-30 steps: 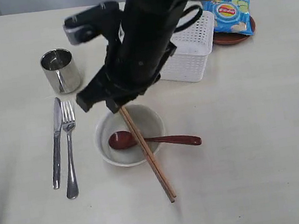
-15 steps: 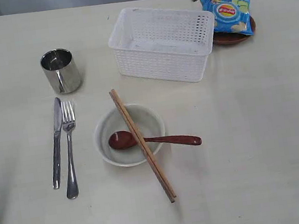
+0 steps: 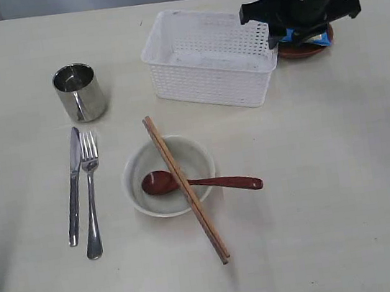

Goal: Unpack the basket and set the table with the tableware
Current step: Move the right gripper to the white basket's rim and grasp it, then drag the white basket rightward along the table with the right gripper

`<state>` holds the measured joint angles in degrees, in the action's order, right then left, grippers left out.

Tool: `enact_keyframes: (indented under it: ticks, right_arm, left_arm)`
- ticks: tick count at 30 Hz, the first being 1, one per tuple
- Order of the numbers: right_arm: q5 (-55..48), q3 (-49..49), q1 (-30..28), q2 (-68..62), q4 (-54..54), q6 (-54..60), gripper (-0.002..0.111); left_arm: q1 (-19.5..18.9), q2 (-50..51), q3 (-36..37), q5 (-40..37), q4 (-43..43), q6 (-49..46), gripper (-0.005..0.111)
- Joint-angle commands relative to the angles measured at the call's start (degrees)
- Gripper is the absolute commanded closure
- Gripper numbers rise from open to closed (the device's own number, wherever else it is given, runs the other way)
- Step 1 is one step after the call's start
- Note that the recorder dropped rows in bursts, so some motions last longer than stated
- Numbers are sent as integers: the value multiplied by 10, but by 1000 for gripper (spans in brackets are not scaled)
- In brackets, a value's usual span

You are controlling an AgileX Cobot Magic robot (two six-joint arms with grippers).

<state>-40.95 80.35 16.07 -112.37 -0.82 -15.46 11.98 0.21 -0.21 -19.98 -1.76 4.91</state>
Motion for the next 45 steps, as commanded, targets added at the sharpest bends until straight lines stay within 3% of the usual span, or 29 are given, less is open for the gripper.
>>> enact_keyframes:
  ticks: [1,7,10,12,20,27,35,39,45]
  right_arm:
    - [25,25,-5,-25,49,2,69]
    - [6,64,-5,-60,55,-13,72]
    - [-16,79,-5,-82,55,-13,90]
    - [-12,79,-5,-89,55,-13,107]
    - [33,116,-5,-67,56,-29,109]
    - [-43,240,-32,-43,53,-1,109]
    - [-166,402,-195,-39,46,105,109]
    - [-162,385,-287,-39,67,169,109]
    - [-132,325,-421,-53,248,349,109]
  left_arm:
    - [3,-2,2,1,0,-2,107]
    - [3,-2,2,1,0,-2,107]
    - [3,-2,2,1,0,-2,107]
    - [3,-2,2,1,0,-2,107]
    - [3,-2,2,1,0,-2,107]
    - [3,-2,2,1,0,-2,107]
    - [3,-2,2,1,0,-2,107]
    - [3,-2,2,1,0,-2,107]
    - [3,-2,2,1,0,-2,107]
